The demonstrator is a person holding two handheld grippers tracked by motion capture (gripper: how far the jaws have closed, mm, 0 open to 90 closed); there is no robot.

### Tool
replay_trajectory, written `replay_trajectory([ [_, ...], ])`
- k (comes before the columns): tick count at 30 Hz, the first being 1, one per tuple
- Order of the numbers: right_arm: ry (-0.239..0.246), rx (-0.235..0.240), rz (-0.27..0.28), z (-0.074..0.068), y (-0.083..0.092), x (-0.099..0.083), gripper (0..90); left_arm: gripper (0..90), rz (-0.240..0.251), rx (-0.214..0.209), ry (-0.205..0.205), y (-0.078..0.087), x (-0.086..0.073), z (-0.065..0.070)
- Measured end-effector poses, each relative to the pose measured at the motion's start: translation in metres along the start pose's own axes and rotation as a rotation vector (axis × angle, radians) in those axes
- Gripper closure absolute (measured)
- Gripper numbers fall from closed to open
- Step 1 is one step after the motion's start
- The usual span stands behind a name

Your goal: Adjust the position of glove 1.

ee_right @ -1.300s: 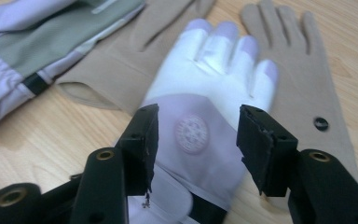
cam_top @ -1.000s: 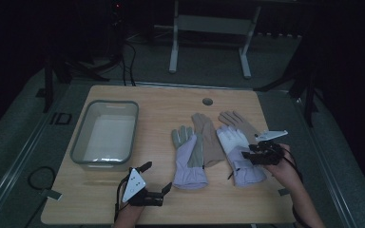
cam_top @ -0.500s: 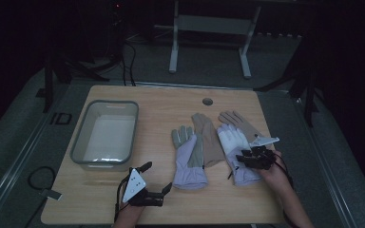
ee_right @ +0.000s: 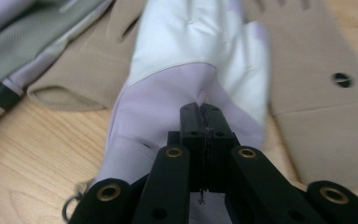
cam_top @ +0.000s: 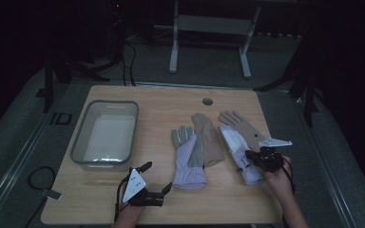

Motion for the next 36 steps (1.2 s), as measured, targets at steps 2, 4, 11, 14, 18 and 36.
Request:
replay_trajectory([
  [2, -0.007, -0.022, 0.017, 0.001, 0.006, 0.002, 89.2, 0.1, 0.000, 0.000, 0.000, 0.000, 0.000, 0.000],
  [4, -0.018, -0.046, 0.028, 0.004, 0.012, 0.004, 89.2, 0.0, 0.000, 0.000, -0.001, 0.000, 0.000, 0.000],
  [11, -0.081, -0.102, 0.069, 0.010, 0.022, 0.010, 89.2, 0.1, -0.001, -0.001, -0.001, 0.000, 0.000, 0.000],
  [14, -0.096, -0.127, 0.007, 0.012, 0.009, 0.004, 89.0, 0.0, -0.003, -0.002, -0.003, 0.000, 0.000, 0.000],
  [18, -0.094, -0.106, -0.006, 0.009, -0.009, -0.004, 88.1, 0.0, -0.002, -0.003, -0.003, 0.000, 0.000, 0.000],
  [36, 0.138, 0.129, -0.093, 0.027, -0.034, -0.010, 55.0, 0.0, -0.002, -0.008, -0.003, 0.000, 0.000, 0.001],
])
Point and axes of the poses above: each handheld gripper's, and its own axes: y roughly backward along the jaws, x roughly out of its top, z roughly to its right, the point moved 8 cm from there along -y, roughly forward along the jaws, and after that the axes turned 2 degrees about x, right-handed, at the moved point
